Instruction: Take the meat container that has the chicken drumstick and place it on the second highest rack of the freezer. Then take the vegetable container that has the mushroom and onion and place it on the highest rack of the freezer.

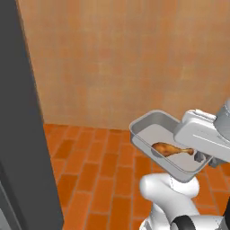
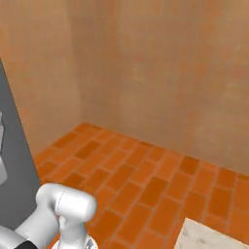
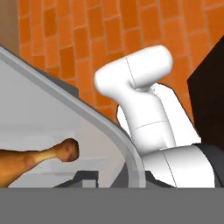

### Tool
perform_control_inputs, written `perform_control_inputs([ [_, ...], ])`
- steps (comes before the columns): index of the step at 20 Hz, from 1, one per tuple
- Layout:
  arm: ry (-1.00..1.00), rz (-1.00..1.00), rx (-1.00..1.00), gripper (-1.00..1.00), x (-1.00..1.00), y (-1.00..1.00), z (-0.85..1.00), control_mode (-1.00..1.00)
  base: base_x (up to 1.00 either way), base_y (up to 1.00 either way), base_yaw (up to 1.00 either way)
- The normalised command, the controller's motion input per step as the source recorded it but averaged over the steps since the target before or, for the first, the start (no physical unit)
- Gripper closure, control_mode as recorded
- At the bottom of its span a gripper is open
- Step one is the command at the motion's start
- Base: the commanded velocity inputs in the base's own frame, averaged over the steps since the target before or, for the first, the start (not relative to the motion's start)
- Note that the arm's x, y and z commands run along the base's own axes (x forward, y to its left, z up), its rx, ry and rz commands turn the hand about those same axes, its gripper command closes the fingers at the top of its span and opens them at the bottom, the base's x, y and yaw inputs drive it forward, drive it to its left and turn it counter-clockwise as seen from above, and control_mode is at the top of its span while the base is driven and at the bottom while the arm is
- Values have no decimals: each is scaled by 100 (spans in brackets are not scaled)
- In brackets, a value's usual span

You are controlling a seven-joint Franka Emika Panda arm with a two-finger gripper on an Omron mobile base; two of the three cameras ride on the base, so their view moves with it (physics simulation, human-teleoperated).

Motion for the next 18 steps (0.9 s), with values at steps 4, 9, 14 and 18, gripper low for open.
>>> perform_control_inputs([
  [4, 0, 0, 0, 100, 0, 0, 0, 100, 69, 0, 72],
  [9, 0, 0, 0, 100, 0, 0, 0, 100, 37, 0, 78],
  [14, 0, 0, 0, 100, 0, 0, 0, 100, 31, 0, 79],
  [18, 0, 0, 0, 100, 0, 0, 0, 100, 29, 0, 78],
])
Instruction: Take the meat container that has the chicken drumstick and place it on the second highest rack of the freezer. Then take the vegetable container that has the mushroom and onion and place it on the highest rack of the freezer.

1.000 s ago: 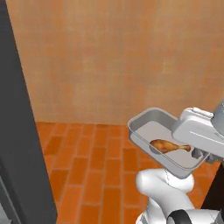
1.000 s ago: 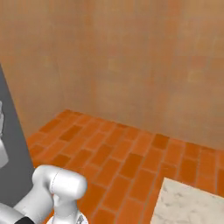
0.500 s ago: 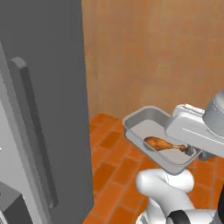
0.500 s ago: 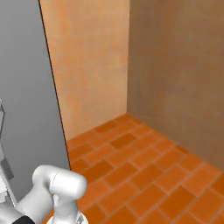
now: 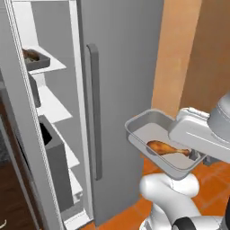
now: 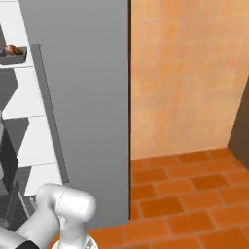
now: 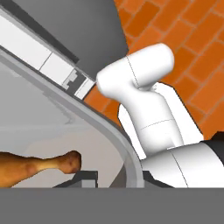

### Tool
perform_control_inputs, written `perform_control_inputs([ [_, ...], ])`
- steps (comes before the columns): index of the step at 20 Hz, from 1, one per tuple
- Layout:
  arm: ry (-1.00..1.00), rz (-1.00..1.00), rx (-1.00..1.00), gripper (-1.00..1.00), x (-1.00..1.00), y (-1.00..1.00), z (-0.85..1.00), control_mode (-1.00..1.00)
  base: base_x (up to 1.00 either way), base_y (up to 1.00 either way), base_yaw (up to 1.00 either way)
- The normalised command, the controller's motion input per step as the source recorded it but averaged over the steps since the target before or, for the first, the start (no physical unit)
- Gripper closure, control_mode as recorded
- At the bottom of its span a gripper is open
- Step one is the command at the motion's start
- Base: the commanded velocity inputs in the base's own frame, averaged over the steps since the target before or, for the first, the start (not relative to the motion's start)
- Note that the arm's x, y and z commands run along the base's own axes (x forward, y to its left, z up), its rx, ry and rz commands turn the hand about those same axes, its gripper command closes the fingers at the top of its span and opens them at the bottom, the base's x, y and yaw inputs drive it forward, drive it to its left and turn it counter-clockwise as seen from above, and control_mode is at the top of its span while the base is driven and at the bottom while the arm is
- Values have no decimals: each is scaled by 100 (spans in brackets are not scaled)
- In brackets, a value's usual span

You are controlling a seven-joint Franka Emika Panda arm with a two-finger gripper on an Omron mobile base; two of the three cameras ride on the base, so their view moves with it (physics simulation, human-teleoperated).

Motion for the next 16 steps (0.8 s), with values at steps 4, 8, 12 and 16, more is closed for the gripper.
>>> perform_control_inputs([
  [4, 0, 0, 0, 100, 0, 0, 0, 100, 30, 0, 76],
  [8, 0, 0, 0, 100, 0, 0, 0, 100, 67, -10, 67],
  [12, 0, 0, 0, 100, 0, 0, 0, 100, 91, -23, 43],
  [16, 0, 0, 0, 100, 0, 0, 0, 100, 76, -8, 36],
])
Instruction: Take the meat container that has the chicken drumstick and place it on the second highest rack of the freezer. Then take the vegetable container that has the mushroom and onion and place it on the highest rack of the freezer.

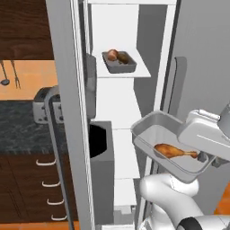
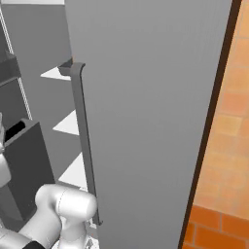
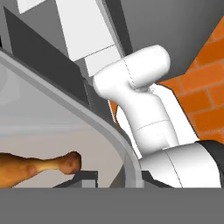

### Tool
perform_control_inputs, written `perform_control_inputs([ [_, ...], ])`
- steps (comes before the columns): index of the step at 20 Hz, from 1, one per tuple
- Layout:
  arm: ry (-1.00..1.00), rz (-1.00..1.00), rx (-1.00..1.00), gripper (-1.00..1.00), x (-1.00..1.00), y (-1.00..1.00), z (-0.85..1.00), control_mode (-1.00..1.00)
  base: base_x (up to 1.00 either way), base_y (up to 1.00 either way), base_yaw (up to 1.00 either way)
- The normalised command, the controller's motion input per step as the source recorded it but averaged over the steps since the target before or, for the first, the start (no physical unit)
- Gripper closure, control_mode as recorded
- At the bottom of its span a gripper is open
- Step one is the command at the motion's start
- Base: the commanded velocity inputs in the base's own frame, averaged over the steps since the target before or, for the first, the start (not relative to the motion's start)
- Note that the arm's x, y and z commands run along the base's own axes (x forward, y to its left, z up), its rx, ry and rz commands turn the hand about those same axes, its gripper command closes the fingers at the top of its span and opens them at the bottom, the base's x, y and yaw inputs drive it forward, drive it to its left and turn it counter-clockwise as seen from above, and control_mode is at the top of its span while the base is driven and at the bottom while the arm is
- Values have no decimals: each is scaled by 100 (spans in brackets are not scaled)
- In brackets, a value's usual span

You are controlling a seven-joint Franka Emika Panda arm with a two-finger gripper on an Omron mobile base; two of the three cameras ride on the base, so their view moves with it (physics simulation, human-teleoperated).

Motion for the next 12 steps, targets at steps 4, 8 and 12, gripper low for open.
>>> perform_control_inputs([
  [4, 0, 0, 0, 100, 0, 0, 0, 100, 67, -8, 48],
  [8, 0, 0, 0, 100, 0, 0, 0, 100, 56, -6, 30],
  [12, 4, -18, 9, 100, 57, 2, 4, -100, 0, 0, 0],
])
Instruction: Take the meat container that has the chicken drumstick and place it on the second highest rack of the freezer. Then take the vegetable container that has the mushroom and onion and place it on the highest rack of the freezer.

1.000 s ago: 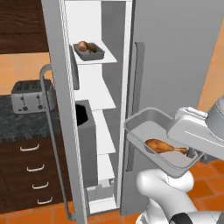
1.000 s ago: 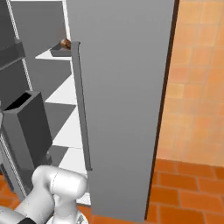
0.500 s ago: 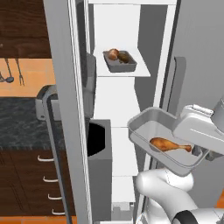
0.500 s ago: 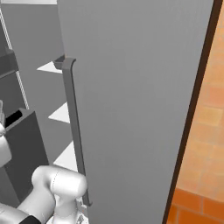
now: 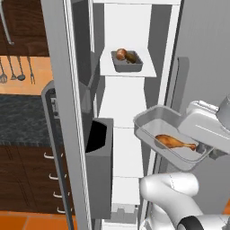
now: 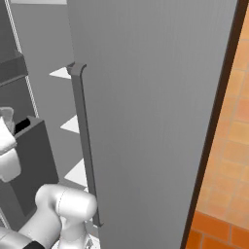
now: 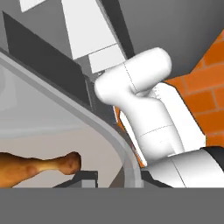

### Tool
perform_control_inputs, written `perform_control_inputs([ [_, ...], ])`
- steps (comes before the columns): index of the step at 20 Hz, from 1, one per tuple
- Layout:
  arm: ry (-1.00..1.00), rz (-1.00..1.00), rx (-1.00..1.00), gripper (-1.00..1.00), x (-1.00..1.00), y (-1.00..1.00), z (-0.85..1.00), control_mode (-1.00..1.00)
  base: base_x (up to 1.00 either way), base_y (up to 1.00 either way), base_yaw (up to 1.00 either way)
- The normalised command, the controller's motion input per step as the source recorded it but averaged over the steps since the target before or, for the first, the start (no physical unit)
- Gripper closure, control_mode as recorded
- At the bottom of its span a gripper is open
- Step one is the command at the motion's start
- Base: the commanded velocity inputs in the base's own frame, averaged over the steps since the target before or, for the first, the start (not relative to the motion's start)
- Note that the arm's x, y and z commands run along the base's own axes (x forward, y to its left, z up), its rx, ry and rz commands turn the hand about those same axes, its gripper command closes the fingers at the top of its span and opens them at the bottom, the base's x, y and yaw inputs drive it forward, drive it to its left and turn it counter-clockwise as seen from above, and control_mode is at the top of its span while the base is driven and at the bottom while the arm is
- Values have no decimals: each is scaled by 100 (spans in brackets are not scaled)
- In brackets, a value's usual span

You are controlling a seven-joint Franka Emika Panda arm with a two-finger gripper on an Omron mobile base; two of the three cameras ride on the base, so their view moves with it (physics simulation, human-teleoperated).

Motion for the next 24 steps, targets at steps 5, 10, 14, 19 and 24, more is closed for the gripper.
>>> perform_control_inputs([
  [5, 0, -54, 0, 100, 55, 22, 0, -100, 0, 0, 0],
  [10, 0, -45, 0, 100, 40, 0, -14, -100, 0, 0, 0],
  [14, -1, -15, 0, 100, 59, 3, -24, -100, 0, 0, 0],
  [19, -1, 0, 0, 100, 63, 13, -26, -100, 0, 0, 0],
  [24, 0, 0, 0, 100, 72, 4, -33, -100, 0, 0, 0],
])
